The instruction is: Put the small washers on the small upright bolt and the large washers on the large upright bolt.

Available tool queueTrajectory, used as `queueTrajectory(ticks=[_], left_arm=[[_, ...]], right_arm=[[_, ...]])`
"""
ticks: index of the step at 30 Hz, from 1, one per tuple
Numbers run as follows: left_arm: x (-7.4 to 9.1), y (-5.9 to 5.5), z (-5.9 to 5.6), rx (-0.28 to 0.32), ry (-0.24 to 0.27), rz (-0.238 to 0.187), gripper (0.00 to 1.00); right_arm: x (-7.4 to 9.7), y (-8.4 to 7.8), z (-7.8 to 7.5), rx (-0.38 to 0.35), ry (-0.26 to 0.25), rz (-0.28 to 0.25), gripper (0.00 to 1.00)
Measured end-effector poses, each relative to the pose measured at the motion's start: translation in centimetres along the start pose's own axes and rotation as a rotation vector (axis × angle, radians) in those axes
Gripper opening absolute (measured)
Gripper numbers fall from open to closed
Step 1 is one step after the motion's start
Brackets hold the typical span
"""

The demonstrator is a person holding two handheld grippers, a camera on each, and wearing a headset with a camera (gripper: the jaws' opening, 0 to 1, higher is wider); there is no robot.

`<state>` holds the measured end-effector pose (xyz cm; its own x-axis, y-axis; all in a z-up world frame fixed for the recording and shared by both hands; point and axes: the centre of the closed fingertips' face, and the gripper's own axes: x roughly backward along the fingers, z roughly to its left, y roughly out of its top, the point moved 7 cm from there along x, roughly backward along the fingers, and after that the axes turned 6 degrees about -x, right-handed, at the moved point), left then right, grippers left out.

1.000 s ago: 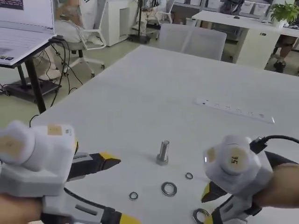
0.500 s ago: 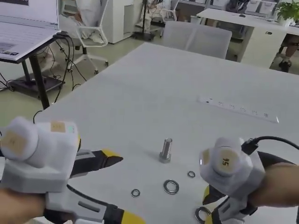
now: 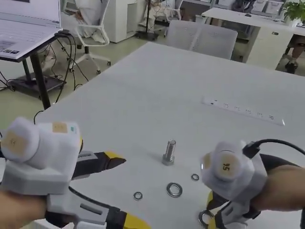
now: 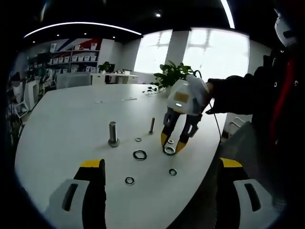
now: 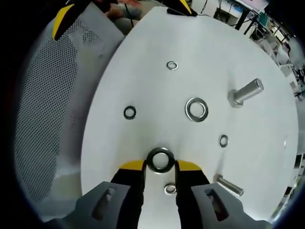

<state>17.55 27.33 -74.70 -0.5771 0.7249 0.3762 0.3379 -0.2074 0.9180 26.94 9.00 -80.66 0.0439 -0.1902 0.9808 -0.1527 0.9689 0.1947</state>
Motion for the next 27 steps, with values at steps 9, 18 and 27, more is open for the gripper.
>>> queueTrajectory(ticks=[9, 18, 27], left_arm=[[-0.06, 0.21, 0.11, -0.004, 0.005, -0.003, 0.98], [-0.13, 0.20, 0.41, -0.004, 0.014, -0.001, 0.98], [-0.27, 0.20, 0.86, -0.014, 0.034, -0.003, 0.97]], right_arm=[[0.04, 0.01, -0.19, -0.014, 0.001, 0.000, 0.24], [0.05, 0.02, -0.31, -0.027, -0.006, -0.001, 0.24], [0.31, 0.08, -0.43, -0.037, -0.011, -0.011, 0.24]])
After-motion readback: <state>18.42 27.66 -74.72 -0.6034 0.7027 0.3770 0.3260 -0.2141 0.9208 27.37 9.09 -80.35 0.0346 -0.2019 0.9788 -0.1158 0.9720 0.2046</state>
